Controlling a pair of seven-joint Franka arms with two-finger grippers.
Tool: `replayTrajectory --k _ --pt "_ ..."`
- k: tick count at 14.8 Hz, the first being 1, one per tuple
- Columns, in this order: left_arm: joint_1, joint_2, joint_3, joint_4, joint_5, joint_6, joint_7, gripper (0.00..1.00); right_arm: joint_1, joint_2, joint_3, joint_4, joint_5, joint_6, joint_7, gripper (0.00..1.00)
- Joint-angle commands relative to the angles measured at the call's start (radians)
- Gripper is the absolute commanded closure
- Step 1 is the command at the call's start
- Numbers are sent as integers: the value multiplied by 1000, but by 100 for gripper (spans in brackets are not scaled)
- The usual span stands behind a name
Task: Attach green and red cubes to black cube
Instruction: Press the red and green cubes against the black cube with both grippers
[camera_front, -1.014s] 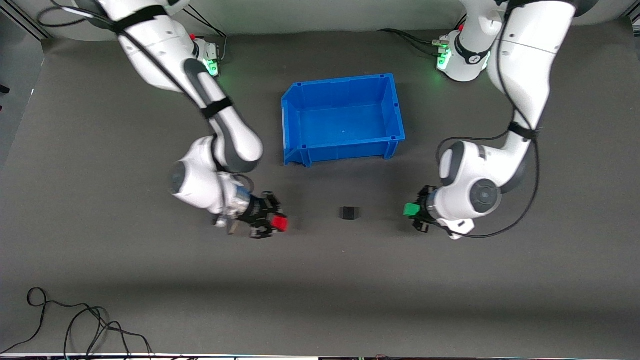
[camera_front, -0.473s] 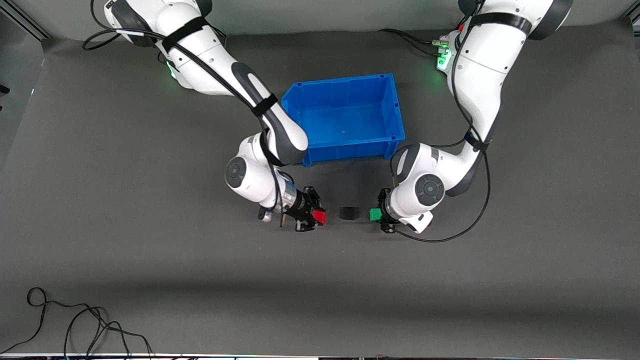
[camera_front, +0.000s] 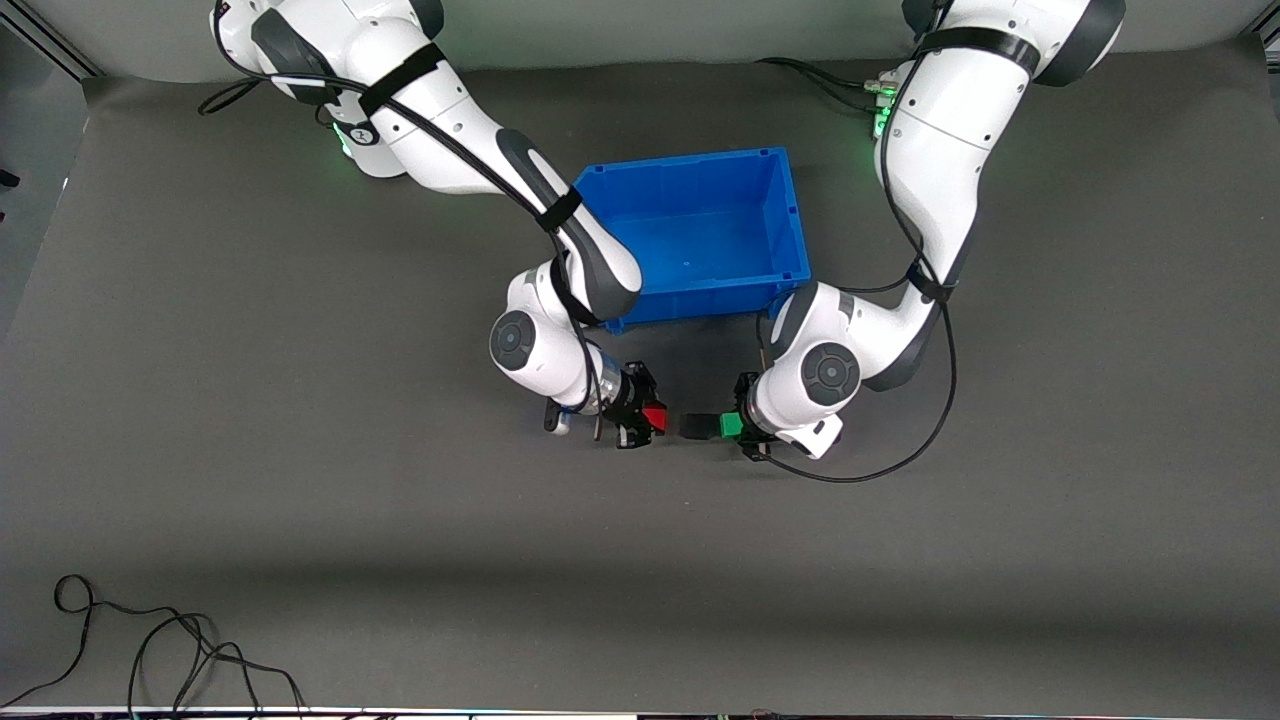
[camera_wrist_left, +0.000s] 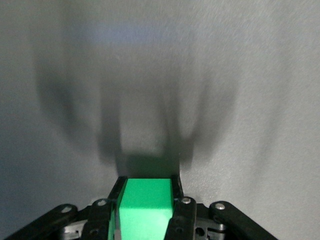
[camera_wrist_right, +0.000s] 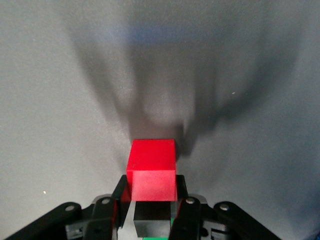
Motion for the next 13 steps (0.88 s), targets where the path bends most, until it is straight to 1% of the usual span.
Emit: replayTrajectory --k 1,7,8,9,10,13 --pt "-25 34 14 38 -7 28 -33 100 18 39 -9 65 -10 -15 11 60" --pt "-26 34 14 38 18 38 -44 100 33 73 -7 127 -7 -15 55 60" --pt "-26 34 14 38 42 38 -42 62 36 76 -7 128 -8 -14 63 60" --pt "-28 32 14 39 74 38 -51 4 36 77 -7 133 -10 -14 63 60" --pt "-29 30 14 46 81 36 -55 0 36 79 -7 141 -10 -14 64 60" --pt "-31 24 14 50 90 22 -53 0 34 106 -9 177 -16 -14 58 60"
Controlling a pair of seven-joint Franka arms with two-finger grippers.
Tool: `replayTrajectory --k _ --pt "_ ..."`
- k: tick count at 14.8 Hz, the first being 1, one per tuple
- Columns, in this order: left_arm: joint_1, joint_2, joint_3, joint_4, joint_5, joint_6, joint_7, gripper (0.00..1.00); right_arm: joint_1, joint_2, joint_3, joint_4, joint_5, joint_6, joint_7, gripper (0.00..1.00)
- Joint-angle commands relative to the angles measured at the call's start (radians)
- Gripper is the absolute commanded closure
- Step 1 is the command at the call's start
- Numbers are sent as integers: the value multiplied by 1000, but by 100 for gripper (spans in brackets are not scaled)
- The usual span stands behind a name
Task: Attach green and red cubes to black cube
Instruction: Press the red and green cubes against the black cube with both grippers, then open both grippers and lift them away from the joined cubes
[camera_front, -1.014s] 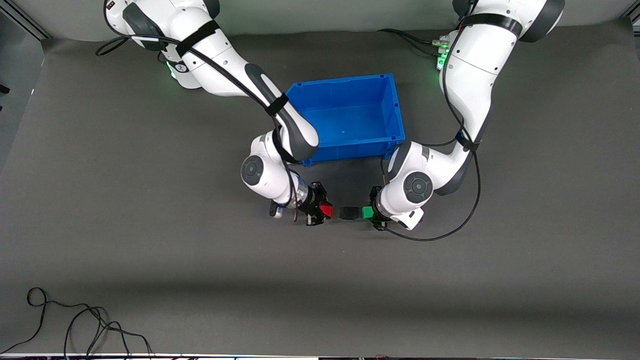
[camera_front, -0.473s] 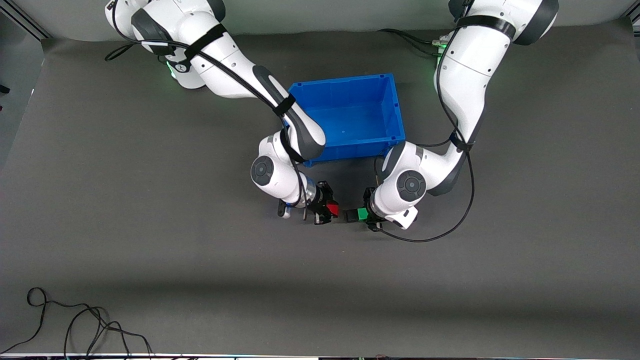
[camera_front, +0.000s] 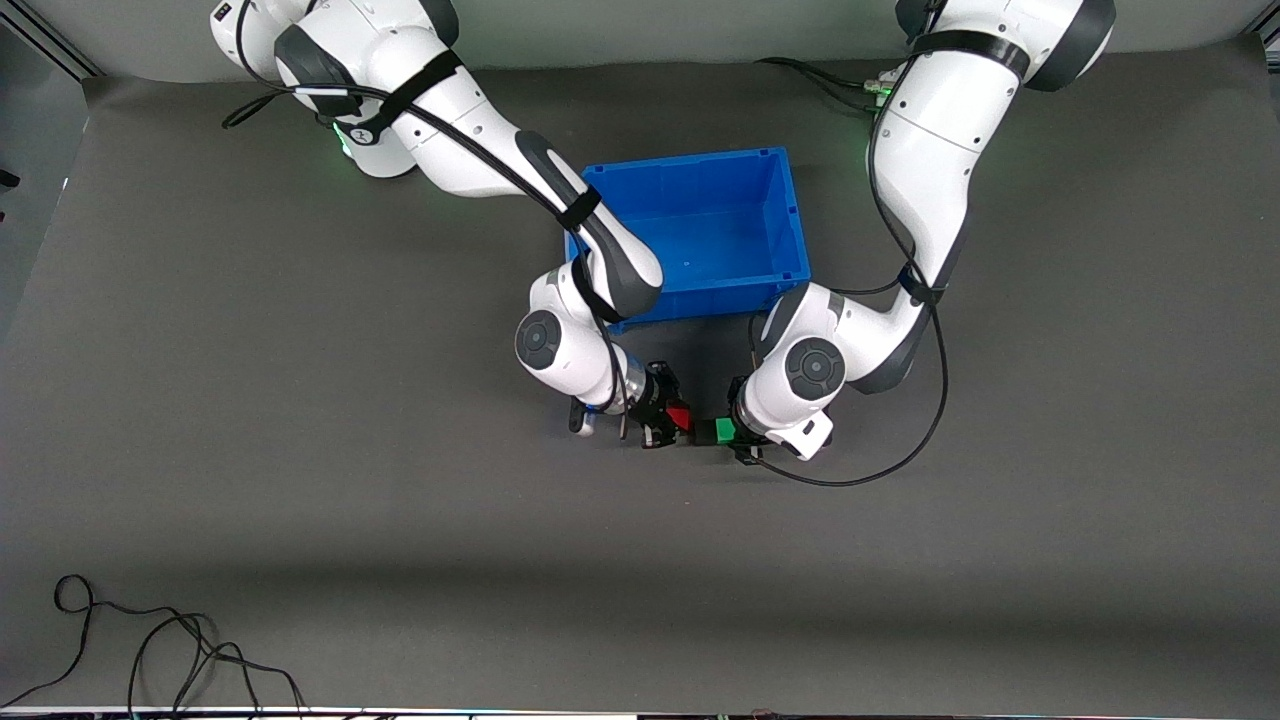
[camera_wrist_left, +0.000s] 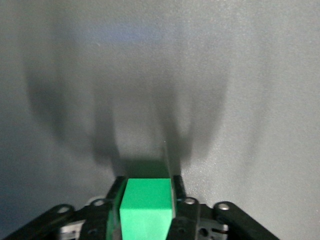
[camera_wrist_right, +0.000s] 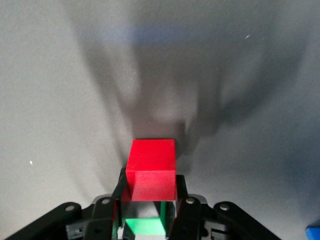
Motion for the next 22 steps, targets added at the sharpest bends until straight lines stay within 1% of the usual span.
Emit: replayTrajectory --k 1,2,3,4,5,6,7,9,11,13,14,15,16,18,19,20,22 --pt "-17 7 16 31 25 -19 -24 0 7 49 -10 71 -16 -6 29 60" --pt "-11 -4 21 32 25 -31 -22 0 7 52 -10 74 -17 -6 27 60" --pt "-3 -24 25 32 26 -64 -17 0 7 52 -10 74 -19 -6 27 58" --pt "9 -56 38 32 40 -119 -14 0 7 52 -10 74 -28 -5 29 39" --pt "18 -93 57 31 64 -179 -10 0 7 52 -10 74 -29 -3 29 5" --pt "38 -129 70 29 81 -230 15 0 7 50 -10 74 -31 -3 26 0" --pt "72 -156 70 29 83 -268 77 0 7 44 -11 74 -36 -3 24 0" --pt "118 -200 70 20 78 -362 261 0 5 38 -13 74 -46 -5 23 0" --pt "185 -228 71 18 80 -445 430 0 5 35 -18 76 -57 -6 23 0" --pt "251 -263 73 15 84 -515 597 0 -4 0 -30 67 -86 -14 24 0" --pt "280 -295 74 -3 87 -548 704 0 -7 -26 -54 50 -115 -55 21 0" --pt "314 -339 74 -35 103 -563 808 0 -5 -46 -85 51 -166 -122 18 0" --pt "349 -396 73 -87 113 -565 916 0 -5 -75 -114 50 -221 -186 11 0" --pt "418 -519 74 -191 114 -568 1242 0 -8 -138 -157 47 -293 -295 -12 0" --pt "452 -568 73 -233 112 -566 1377 0 -8 -167 -186 47 -302 -360 -73 0" --pt "477 -606 73 -256 112 -568 1471 0 -10 -199 -226 45 -303 -438 -154 0" --pt "483 -654 74 -288 114 -569 1564 0 -8 -270 -310 44 -303 -594 -311 0"
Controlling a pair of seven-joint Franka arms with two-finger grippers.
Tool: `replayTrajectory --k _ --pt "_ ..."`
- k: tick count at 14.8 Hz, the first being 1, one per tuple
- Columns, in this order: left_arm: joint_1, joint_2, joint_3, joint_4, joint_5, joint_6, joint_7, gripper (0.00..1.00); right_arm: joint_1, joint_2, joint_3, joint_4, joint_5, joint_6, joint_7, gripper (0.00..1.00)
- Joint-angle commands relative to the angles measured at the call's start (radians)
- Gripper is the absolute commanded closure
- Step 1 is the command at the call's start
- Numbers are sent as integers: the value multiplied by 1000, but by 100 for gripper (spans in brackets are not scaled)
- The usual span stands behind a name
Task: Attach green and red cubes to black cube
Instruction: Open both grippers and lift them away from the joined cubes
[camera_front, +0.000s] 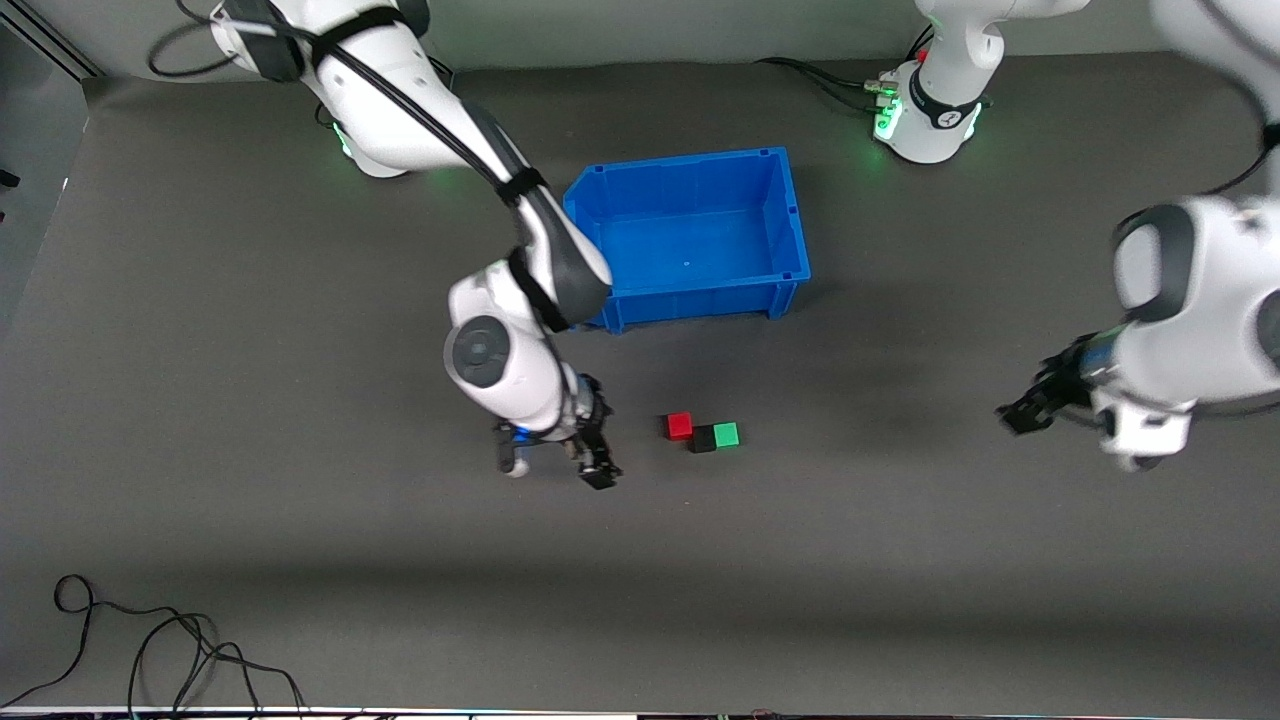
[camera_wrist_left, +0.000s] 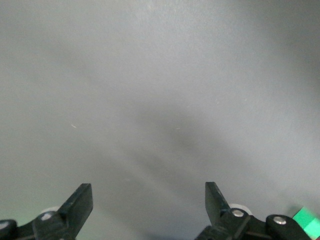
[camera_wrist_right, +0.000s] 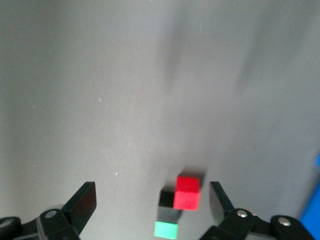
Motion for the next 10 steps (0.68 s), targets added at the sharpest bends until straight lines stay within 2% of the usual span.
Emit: replayTrajectory --k 1,4,6,8,10 --pt "4 -127 -9 -113 33 6 226 0 3 -120 -106 -32 -22 -191 -206 0" --pt "31 -204 2 -100 34 -95 541 0 7 -225 -229 -59 -27 -342 -453 0" --pt "30 -250 2 -97 39 -118 636 0 7 -281 -299 -69 -68 -420 -639 0" --pt "28 -282 -1 -83 54 -134 725 0 -28 -373 -297 -102 -187 -441 -763 0" --pt "30 -307 0 -75 54 -138 747 0 -85 -494 -245 -180 -278 -441 -849 0"
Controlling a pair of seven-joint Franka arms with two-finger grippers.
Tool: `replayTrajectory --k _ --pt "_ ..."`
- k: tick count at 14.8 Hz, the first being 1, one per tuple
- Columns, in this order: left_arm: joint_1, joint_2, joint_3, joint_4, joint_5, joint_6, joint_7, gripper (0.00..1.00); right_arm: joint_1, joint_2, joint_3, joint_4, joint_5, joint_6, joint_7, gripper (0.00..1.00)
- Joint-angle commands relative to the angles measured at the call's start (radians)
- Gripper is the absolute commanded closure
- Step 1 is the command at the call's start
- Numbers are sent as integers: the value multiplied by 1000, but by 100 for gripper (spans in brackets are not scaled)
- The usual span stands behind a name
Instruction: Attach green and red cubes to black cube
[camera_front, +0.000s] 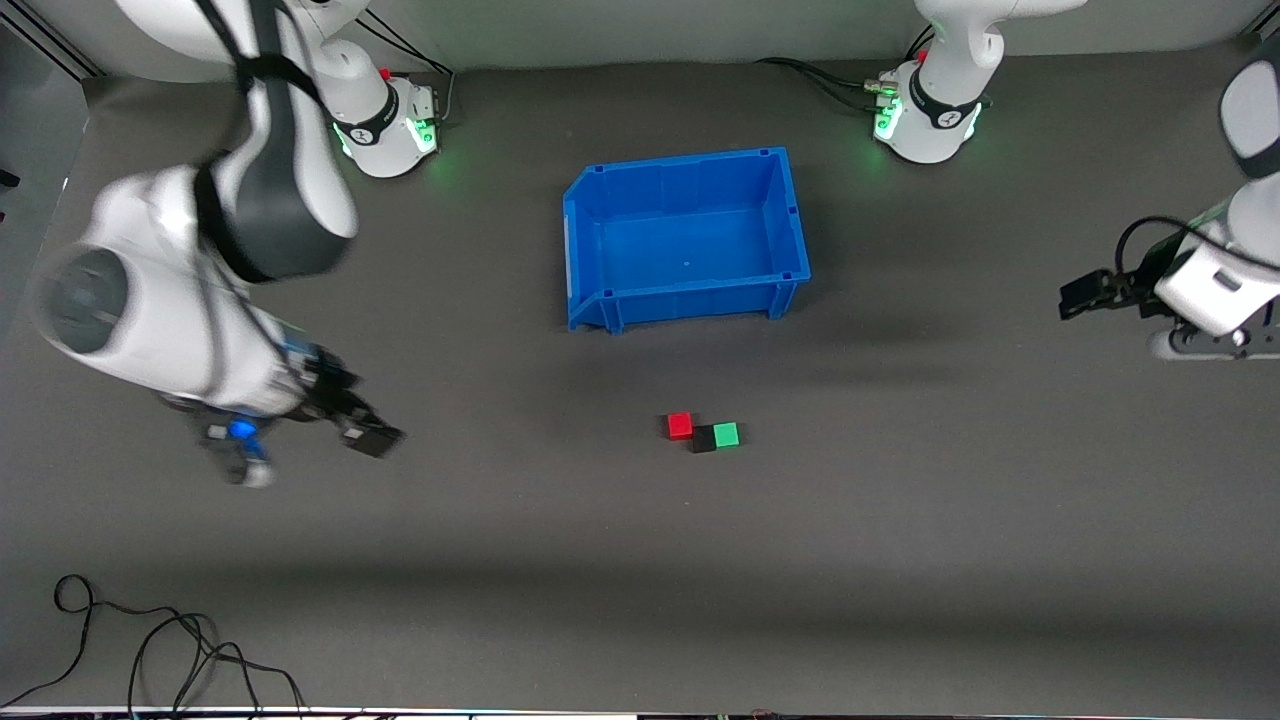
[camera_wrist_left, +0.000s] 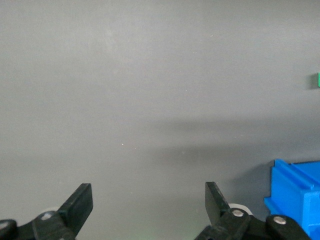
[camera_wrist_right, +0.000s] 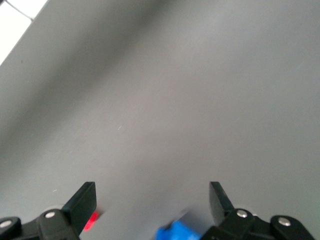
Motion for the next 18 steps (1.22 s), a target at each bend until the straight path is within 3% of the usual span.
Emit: replayTrajectory --k 1,4,7,11,18 --pt "3 -51 -2 -5 15 -23 46 0 -89 -201 101 -154 -131 6 -141 0" --pt "4 -34 -4 59 15 -58 43 0 -272 -301 248 -216 -218 4 -317 0" --pt "0 26 -2 172 21 -179 35 0 -501 -341 419 -216 -231 -5 -556 0" --pt "0 15 -4 173 40 -173 35 0 -747 -361 620 -207 -269 -8 -760 0" --pt "-2 -32 -5 115 41 -123 32 0 -748 -375 631 -205 -315 -2 -865 0"
